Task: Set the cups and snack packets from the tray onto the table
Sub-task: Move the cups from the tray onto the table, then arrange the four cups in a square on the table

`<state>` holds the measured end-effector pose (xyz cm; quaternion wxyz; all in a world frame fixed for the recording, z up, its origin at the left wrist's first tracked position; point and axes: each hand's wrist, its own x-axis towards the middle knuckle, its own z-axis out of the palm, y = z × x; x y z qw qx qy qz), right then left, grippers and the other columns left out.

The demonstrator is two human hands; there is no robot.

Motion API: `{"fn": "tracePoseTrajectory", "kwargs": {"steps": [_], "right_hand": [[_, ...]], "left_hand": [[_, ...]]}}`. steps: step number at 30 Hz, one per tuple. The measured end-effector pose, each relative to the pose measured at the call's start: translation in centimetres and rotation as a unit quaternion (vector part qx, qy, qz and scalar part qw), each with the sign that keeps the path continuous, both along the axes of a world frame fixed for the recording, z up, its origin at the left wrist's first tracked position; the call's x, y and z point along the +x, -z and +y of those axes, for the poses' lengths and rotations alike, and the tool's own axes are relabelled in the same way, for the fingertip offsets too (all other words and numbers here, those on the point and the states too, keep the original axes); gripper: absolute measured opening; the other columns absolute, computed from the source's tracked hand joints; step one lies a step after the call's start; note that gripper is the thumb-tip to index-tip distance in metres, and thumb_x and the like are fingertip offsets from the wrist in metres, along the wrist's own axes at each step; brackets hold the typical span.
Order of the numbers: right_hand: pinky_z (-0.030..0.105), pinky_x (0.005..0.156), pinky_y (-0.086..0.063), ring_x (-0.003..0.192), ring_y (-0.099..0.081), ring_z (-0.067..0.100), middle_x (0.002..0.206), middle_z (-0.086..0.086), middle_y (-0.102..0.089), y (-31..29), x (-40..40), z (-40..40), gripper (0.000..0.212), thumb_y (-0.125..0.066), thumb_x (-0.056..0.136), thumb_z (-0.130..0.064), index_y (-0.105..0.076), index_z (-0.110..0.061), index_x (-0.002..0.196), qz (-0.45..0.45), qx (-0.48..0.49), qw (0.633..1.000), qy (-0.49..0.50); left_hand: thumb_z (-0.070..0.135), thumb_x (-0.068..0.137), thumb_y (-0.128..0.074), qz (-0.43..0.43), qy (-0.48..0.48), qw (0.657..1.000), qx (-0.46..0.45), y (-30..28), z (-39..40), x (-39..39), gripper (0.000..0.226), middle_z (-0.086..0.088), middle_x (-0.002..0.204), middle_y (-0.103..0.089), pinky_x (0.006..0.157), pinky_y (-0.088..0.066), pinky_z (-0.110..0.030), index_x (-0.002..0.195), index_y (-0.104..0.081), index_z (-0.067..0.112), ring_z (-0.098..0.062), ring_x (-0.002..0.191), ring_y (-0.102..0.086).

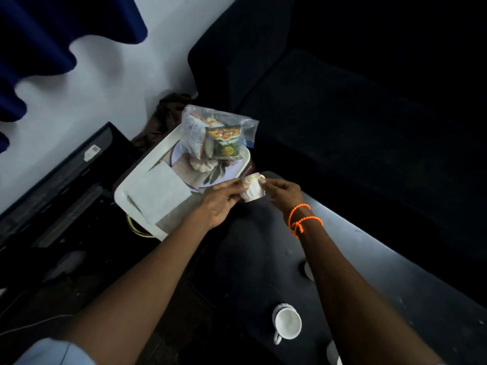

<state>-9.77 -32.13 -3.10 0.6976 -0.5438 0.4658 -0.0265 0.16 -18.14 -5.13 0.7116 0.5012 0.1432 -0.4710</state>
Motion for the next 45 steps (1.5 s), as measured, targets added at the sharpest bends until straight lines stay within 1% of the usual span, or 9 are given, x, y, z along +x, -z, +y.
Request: {"fn": "tracePoseTrajectory", "kwargs": {"steps": [3,8,14,21,25,31,38,42,45], "right_hand": [[0.022,0.055,-0.048,0.06,-0.055,0.008,0.082,0.008,-0.066,-0.8,-3.9,-2.1,0.025,-0.067,0.093,-0.012,-0.072,-0.001,0.115,0.005,0.005,1.0,-0.026],[0.051,0.098,-0.054,0.105,-0.066,0.039,0.117,0.027,-0.068,-0.8,-11.0,-5.0,0.033,-0.055,0.094,0.008,-0.063,0.006,0.126,-0.012,0.02,1.0,0.015],[0.03,0.078,-0.06,0.095,-0.072,0.022,0.105,0.011,-0.076,0.3,-22.3,-8.1,0.053,-0.064,0.074,0.022,-0.071,-0.006,0.118,-0.011,-0.031,0.999,0.04],[0.035,0.08,-0.062,0.093,-0.072,0.02,0.102,0.004,-0.074,1.9,-33.9,-8.7,0.059,-0.085,0.056,0.011,-0.071,-0.011,0.109,0.102,-0.158,0.979,0.079],[0.039,0.078,-0.063,0.09,-0.07,0.022,0.1,0.006,-0.072,3.8,-37.7,-7.4,0.057,-0.088,0.056,0.009,-0.068,-0.008,0.107,0.136,-0.172,0.971,0.092],[0.042,0.084,-0.06,0.093,-0.07,0.025,0.107,0.01,-0.073,7.1,-40.4,-5.3,0.056,-0.087,0.058,0.006,-0.068,-0.007,0.11,0.174,-0.187,0.961,0.109],[0.025,0.08,-0.056,0.089,-0.07,0.019,0.104,0.009,-0.075,8.7,-40.0,-4.6,0.053,-0.083,0.061,0.005,-0.069,-0.009,0.11,0.18,-0.188,0.96,0.098],[0.0,0.067,-0.046,0.087,-0.069,0.017,0.094,0.002,-0.072,9.0,-40.0,-4.4,0.054,-0.082,0.058,0.008,-0.069,-0.01,0.108,0.174,-0.189,0.961,0.101],[0.009,0.074,-0.054,0.089,-0.071,0.022,0.094,0.002,-0.07,9.1,-40.2,-4.0,0.06,-0.075,0.059,0.016,-0.066,-0.009,0.112,0.161,-0.169,0.963,0.136]], "left_hand": [[-0.017,0.082,-0.07,-0.024,0.053,0.998,-0.001,0.1,-1.5,-2.3,0.055,-0.01,0.115,-0.074,0.103,-0.052,-0.029,0.133,-0.059,0.0,-0.019,0.111,-0.069],[-0.014,0.074,-0.079,-0.119,0.204,0.972,0.014,-0.4,-5.2,-7.7,0.06,-0.01,0.124,-0.075,0.1,-0.055,-0.029,0.131,-0.068,0.003,-0.021,0.119,-0.069],[0.0,0.058,-0.096,-0.219,0.318,0.921,0.051,-0.5,-10.4,-16.7,0.069,0.004,0.115,-0.079,0.098,-0.057,-0.029,0.122,-0.076,0.016,-0.013,0.113,-0.073],[-0.015,0.057,-0.086,-0.326,0.434,0.838,0.064,1.7,-14.7,-27.4,0.075,0.004,0.116,-0.076,0.081,-0.055,-0.011,0.125,-0.073,0.013,-0.014,0.112,-0.07],[-0.005,0.058,-0.089,-0.412,0.511,0.749,0.083,2.9,-15.1,-31.0,0.07,0.005,0.115,-0.078,0.095,-0.057,-0.026,0.122,-0.076,0.019,-0.012,0.109,-0.072],[0.0,0.061,-0.087,-0.469,0.575,0.664,0.1,4.0,-14.9,-34.0,0.063,0.0,0.113,-0.079,0.084,-0.054,-0.026,0.12,-0.077,0.021,-0.008,0.097,-0.066],[0.0,0.059,-0.086,-0.469,0.581,0.655,0.119,5.5,-14.4,-33.8,0.061,-0.002,0.111,-0.079,0.088,-0.059,-0.038,0.116,-0.077,0.019,-0.017,0.1,-0.071],[-0.002,0.056,-0.081,-0.471,0.572,0.662,0.111,6.0,-13.9,-34.0,0.058,-0.003,0.105,-0.077,0.085,-0.06,-0.043,0.111,-0.077,0.017,-0.019,0.097,-0.072],[-0.008,0.059,-0.078,-0.478,0.554,0.672,0.112,6.3,-13.3,-34.0,0.062,-0.01,0.113,-0.072,0.093,-0.059,-0.046,0.118,-0.074,0.011,-0.028,0.107,-0.07]]}}
